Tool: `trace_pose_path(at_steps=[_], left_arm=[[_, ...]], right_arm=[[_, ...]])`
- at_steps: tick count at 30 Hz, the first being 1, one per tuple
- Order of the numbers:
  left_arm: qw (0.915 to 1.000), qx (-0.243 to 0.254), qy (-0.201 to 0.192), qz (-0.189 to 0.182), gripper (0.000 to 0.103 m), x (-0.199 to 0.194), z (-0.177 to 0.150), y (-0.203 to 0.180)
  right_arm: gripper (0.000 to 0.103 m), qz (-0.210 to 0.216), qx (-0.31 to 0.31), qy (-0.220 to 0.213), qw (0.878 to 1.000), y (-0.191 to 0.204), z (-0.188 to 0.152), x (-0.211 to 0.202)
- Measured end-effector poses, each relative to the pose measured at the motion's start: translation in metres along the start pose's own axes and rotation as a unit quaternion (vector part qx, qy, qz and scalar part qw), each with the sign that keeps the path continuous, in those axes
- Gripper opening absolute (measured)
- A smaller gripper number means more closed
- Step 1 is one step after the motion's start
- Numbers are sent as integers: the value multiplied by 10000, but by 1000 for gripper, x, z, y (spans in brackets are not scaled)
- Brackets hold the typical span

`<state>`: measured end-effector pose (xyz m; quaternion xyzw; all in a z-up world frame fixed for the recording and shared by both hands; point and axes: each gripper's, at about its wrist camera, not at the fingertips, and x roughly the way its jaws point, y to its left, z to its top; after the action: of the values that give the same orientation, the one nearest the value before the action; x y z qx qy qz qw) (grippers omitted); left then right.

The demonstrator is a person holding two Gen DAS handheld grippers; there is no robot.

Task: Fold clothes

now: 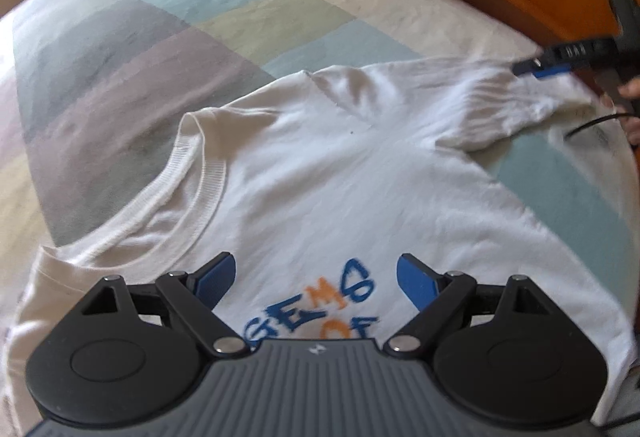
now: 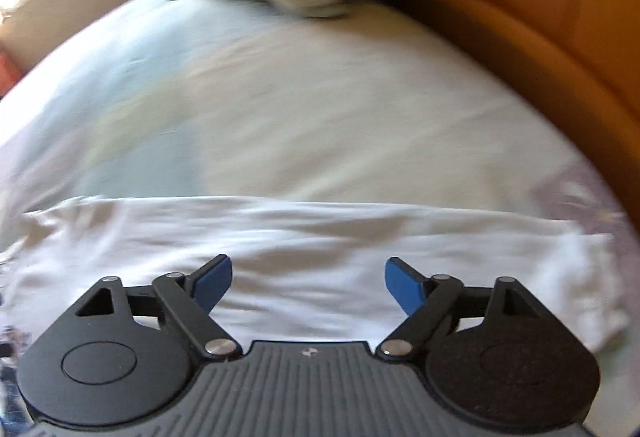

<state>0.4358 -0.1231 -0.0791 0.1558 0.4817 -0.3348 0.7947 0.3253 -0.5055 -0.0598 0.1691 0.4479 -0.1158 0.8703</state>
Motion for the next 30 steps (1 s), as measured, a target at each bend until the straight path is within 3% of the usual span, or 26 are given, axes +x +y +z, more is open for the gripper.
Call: trace_pose_path(at_steps=[11, 16, 21, 26, 30], left_arm=[[9997, -29, 237, -17, 88, 9, -16, 9], [9996, -106, 244, -63, 88, 10, -20, 13], [9997, -121, 63, -185, 88, 3, -1, 12], [9995, 229, -4, -211, 88, 9, 29, 1], [9992, 198, 66, -328, 88, 22, 37, -5]], right_arm=[[103, -668, -424, -262, 9965, -24, -22, 5], [103, -949, -606, -367, 9930, -39, -31, 6], [103, -860, -521, -448, 9939, -32, -24, 1], [103, -770, -436, -529, 9947, -26, -17, -4], [103, -678, -23, -428, 9968, -61, -27, -6]])
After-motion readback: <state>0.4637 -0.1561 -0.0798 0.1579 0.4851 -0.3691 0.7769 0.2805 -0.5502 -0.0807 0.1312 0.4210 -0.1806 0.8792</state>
